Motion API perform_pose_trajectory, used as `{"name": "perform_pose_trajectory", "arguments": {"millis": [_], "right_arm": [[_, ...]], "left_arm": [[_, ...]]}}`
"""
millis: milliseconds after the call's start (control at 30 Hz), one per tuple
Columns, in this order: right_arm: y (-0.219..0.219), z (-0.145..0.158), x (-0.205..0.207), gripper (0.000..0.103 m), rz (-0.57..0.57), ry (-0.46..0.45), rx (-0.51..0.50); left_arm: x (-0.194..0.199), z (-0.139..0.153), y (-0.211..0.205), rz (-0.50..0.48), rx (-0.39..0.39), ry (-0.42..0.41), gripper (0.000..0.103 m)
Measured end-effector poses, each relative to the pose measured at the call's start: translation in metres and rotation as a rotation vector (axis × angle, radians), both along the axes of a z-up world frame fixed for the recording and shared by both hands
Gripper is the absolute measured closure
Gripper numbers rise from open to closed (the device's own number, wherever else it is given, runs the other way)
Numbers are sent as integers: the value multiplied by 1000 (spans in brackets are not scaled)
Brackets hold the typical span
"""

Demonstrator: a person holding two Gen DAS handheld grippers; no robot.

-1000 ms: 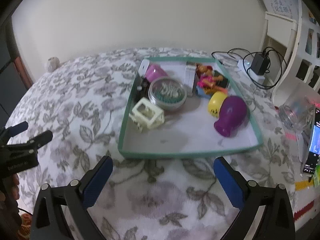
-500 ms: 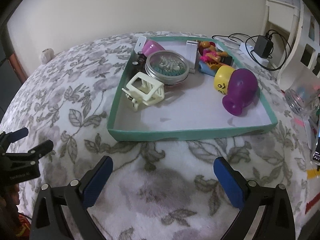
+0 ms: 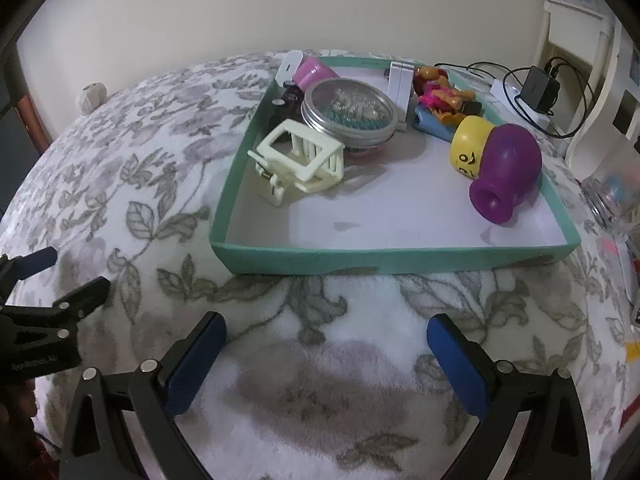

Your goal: Organize rigid objects

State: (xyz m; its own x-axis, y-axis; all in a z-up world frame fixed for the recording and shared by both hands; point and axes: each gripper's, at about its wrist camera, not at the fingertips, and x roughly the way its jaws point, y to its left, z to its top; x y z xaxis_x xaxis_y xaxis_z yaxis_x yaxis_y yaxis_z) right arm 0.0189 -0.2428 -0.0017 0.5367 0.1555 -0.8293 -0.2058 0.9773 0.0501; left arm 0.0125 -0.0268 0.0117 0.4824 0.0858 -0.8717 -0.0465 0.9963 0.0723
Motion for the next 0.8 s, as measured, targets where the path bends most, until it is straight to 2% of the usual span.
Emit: {"name": "perform_pose_trajectory", "arguments": {"millis": [200, 800], "right_arm": [[1, -2, 0, 0, 0, -17, -5], [2, -2, 1, 0, -2, -40, -3]], "left_arm": [[0, -3, 5, 9, -59, -18, 0], [1, -3, 3, 8, -59, -41, 0]]}}
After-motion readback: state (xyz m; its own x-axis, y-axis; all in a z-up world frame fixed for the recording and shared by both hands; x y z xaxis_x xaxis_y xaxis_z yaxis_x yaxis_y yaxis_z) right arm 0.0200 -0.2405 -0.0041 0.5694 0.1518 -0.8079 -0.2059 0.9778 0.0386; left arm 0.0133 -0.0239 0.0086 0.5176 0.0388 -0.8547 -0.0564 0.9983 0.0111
